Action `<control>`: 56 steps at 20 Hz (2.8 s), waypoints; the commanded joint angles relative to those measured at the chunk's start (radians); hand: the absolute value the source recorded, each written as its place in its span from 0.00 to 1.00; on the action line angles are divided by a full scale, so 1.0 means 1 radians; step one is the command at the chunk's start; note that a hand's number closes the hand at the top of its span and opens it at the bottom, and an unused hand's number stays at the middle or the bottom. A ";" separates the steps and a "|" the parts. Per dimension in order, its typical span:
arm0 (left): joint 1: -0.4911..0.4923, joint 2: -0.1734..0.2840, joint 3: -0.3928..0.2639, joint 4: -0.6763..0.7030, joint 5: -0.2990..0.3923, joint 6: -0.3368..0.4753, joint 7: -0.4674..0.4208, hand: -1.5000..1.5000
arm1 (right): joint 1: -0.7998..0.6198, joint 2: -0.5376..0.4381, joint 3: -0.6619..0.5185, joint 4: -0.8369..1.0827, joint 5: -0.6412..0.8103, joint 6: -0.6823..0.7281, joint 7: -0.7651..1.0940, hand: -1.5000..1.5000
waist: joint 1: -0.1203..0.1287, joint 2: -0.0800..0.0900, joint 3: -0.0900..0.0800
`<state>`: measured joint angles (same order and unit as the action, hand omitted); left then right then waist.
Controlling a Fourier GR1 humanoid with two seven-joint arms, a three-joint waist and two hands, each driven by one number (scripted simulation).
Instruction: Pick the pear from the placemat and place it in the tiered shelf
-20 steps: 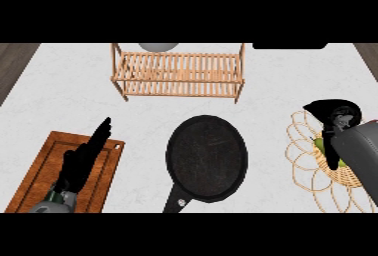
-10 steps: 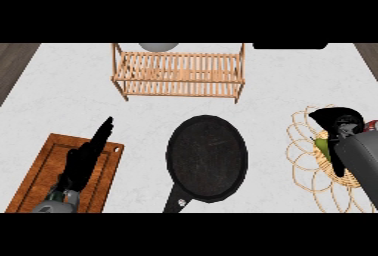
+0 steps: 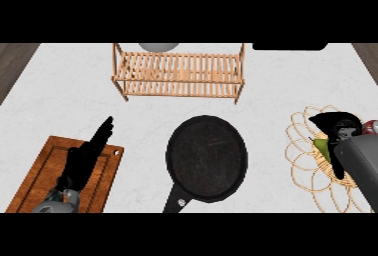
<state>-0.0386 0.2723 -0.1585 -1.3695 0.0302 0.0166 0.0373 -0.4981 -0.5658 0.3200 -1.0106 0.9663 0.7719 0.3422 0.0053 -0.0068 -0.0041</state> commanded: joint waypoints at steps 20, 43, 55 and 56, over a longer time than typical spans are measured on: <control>0.070 -0.012 0.045 -0.019 -0.027 -0.025 -0.002 0.50 | 0.055 0.347 -0.127 -0.209 0.038 -0.278 0.213 1.00 | -0.037 -0.015 0.002; 0.025 -0.027 0.047 -0.018 -0.038 -0.040 0.024 0.50 | -0.292 0.565 0.056 -0.935 0.216 -0.423 1.029 1.00 | 0.004 0.003 0.003; -0.009 -0.035 0.050 -0.016 -0.055 -0.045 0.029 0.50 | -0.659 0.565 -0.300 -0.352 0.269 -0.568 0.774 1.00 | 0.024 0.014 0.003; 0.018 -0.035 0.053 0.034 -0.047 -0.069 -0.027 0.50 | -0.625 0.533 -0.335 -0.339 0.257 -0.602 0.716 1.00 | 0.017 0.014 0.003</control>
<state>-0.0340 0.2377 -0.1095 -1.3698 -0.0134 -0.0412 0.0442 -1.0629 -0.0161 0.0751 -1.5101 1.2244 0.2593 1.0510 0.0218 0.0033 -0.0009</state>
